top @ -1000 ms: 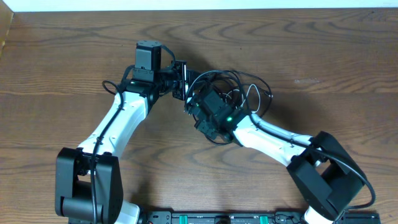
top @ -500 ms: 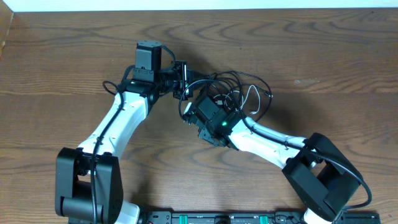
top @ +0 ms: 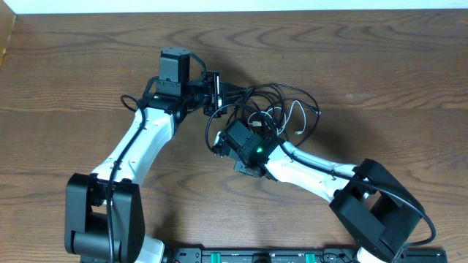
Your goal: Untangle cables
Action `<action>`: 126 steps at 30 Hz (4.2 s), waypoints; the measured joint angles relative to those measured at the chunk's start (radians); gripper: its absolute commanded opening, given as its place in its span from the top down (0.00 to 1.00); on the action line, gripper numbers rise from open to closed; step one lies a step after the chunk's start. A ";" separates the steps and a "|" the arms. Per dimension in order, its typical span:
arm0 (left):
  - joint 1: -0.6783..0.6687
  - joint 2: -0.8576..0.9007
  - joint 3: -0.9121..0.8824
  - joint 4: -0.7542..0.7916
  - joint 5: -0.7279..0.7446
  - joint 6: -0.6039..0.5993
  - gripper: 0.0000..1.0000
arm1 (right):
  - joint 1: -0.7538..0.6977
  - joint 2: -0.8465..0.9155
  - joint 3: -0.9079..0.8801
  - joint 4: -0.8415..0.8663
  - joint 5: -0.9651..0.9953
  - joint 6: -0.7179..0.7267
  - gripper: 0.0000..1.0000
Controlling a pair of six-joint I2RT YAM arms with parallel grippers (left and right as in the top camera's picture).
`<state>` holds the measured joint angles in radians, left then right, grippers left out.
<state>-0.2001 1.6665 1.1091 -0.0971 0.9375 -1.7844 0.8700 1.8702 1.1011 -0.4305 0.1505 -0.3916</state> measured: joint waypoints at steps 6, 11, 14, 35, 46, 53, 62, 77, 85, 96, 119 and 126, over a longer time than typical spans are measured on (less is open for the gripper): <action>0.000 0.000 0.000 0.000 -0.040 0.010 0.92 | 0.000 -0.166 -0.007 -0.061 -0.004 0.010 0.99; 0.000 0.000 0.000 -0.007 -0.085 0.036 0.92 | -0.015 -0.431 -0.006 -0.092 -0.046 0.018 0.99; 0.000 0.000 0.000 -0.014 -0.108 0.054 0.92 | -0.055 -0.580 -0.006 -0.104 -0.089 0.028 0.99; 0.000 0.000 0.000 -0.132 -0.343 0.432 0.92 | -0.431 -1.004 -0.006 0.164 -0.043 0.360 0.99; -0.002 0.000 0.001 -0.375 -0.757 0.648 0.92 | -0.551 -1.004 -0.007 0.283 0.051 0.498 0.99; 0.044 0.000 0.001 -0.483 -0.942 0.665 0.92 | -0.637 -1.004 -0.007 0.271 0.177 0.514 0.99; 0.197 0.000 0.001 -0.563 -0.994 0.671 0.92 | -0.787 -1.005 -0.007 0.278 0.269 0.515 0.99; 0.269 0.000 0.001 -0.570 -0.855 0.896 0.72 | -0.839 -0.958 -0.007 0.271 0.056 0.520 0.99; 0.268 0.000 0.021 -0.586 -0.625 1.147 0.21 | -0.839 -0.835 -0.007 0.267 -0.224 0.526 0.99; 0.253 -0.016 0.185 -0.682 -0.415 1.210 0.17 | -0.839 -0.822 -0.007 0.235 -0.372 0.588 0.99; -0.314 -0.016 0.185 -0.360 -0.479 1.474 0.21 | -0.840 -0.821 -0.008 0.549 -0.650 0.984 0.99; -0.317 -0.005 0.185 -0.337 -0.504 1.136 0.35 | -0.840 -0.821 -0.008 0.627 -0.806 0.959 0.99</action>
<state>-0.5167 1.6615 1.2938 -0.4343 0.4335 -0.6487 0.0299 1.0489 1.0935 0.1967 -0.6552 0.5678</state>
